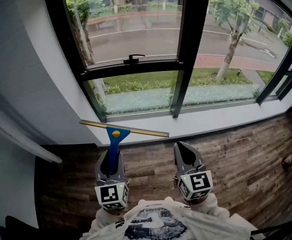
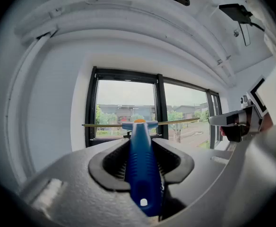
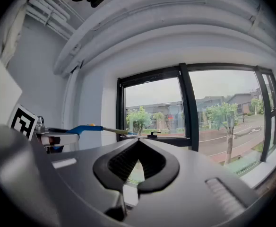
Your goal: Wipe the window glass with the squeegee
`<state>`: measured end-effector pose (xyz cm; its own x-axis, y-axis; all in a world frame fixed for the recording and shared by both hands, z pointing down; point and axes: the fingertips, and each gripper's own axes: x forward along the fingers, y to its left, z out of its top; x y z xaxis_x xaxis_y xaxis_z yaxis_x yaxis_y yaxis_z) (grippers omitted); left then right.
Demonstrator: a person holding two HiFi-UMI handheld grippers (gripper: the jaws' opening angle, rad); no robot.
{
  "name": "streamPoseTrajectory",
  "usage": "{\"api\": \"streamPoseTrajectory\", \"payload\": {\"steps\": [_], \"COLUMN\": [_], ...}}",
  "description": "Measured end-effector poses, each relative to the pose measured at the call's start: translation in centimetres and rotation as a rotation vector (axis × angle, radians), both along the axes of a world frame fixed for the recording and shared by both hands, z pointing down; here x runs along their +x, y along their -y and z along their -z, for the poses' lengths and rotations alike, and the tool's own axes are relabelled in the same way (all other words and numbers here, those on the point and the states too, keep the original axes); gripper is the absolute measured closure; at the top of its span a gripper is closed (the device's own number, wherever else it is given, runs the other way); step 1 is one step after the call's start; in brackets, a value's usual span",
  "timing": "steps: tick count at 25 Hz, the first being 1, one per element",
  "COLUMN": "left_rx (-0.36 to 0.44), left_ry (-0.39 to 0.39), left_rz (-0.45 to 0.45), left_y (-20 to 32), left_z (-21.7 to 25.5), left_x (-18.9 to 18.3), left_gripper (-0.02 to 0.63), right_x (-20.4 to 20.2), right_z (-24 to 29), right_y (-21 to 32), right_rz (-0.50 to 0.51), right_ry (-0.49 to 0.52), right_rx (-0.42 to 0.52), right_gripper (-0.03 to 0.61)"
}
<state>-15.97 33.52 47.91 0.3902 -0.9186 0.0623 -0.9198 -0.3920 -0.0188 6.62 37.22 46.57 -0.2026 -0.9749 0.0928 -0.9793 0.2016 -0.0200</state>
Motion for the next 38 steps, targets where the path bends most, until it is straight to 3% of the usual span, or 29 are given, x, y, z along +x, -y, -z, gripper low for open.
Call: {"api": "streamPoseTrajectory", "payload": {"steps": [18, 24, 29, 38], "left_rx": [0.021, 0.002, -0.003, -0.003], "left_ry": [-0.009, -0.017, -0.014, -0.002], "left_rz": [-0.015, -0.031, -0.029, 0.058], "left_y": [2.4, 5.5, 10.3, 23.8], "left_z": [-0.3, -1.3, -2.2, -1.6], "left_x": [-5.9, -5.8, -3.6, 1.5], "left_gripper": [0.468, 0.468, 0.468, 0.468], "right_x": [-6.4, -6.9, -4.6, 0.5], "right_z": [-2.7, -3.1, -5.2, -5.3], "right_y": [2.6, 5.9, 10.8, 26.3], "right_rz": [-0.007, -0.005, 0.000, 0.081], "right_ry": [0.062, 0.062, 0.072, 0.087], "right_rx": [-0.053, -0.074, -0.097, -0.095], "right_gripper": [0.574, 0.574, 0.574, 0.574]}}
